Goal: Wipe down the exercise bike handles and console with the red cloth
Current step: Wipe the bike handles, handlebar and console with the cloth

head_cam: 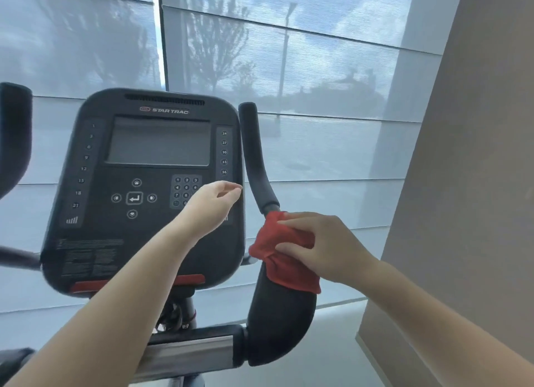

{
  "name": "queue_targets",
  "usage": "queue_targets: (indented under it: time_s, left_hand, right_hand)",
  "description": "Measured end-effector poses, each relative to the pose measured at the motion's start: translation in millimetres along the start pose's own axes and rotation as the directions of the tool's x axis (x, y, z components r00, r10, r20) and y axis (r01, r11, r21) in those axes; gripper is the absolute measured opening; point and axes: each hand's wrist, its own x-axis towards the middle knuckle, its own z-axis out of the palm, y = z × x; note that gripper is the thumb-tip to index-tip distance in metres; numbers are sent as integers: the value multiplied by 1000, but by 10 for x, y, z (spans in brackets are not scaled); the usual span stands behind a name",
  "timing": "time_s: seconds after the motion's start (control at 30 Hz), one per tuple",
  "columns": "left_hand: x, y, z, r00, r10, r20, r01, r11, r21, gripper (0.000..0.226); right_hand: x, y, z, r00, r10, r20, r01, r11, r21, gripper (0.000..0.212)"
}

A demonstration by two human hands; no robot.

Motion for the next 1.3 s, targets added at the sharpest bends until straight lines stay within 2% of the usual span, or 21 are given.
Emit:
queue_targets:
  time_s: [0.13, 0.23, 0.43, 0.5, 0.57, 0.67, 0.83, 1.03, 1.2, 1.3]
  left_hand:
    - [-448, -105, 58, 999, 29, 35, -35, 980, 197, 21]
    - [-732, -151, 89, 1000, -4, 13, 0, 959, 285, 21]
    - [-1192, -269, 144, 986, 4, -164, 87, 835, 544, 22]
    - [-1302, -290, 185, 976, 1, -219, 123, 826, 550, 28]
    - [-1353, -268, 200, 964, -3, -264, 147, 836, 528, 29]
    - [-1364, -227, 197, 968, -44, -249, 176, 823, 541, 28]
    - [-1345, -256, 202, 965, -90, -247, 218, 801, 558, 36]
    - [-1358, -239, 233, 957, -81, -278, 231, 792, 565, 26]
    - [-1367, -248, 224, 942, -50, -331, 233, 807, 542, 20]
    - [-1366, -250, 230, 922, 3, -387, 202, 849, 488, 15]
  right_hand:
    - [84, 9, -12, 997, -38, -67, 44, 995, 86, 24]
    - [172, -3, 39, 992, -68, -103, 80, 990, 113, 20]
    - [-58, 78, 48, 965, -259, -32, 261, 960, 98, 15]
    - [-137, 83, 36, 949, -315, -17, 315, 943, 107, 16]
    - [-113, 86, 28, 952, -307, -4, 306, 946, 109, 22]
    - [-66, 60, 47, 970, -242, 9, 240, 966, 98, 31]
    - [-297, 68, 97, 949, -315, 2, 314, 945, 95, 25]
    - [-290, 101, 78, 931, -365, 30, 355, 919, 170, 19]
    - [-197, 30, 109, 942, -334, -23, 332, 927, 172, 14]
    - [-324, 100, 151, 936, -349, -45, 351, 919, 180, 16]
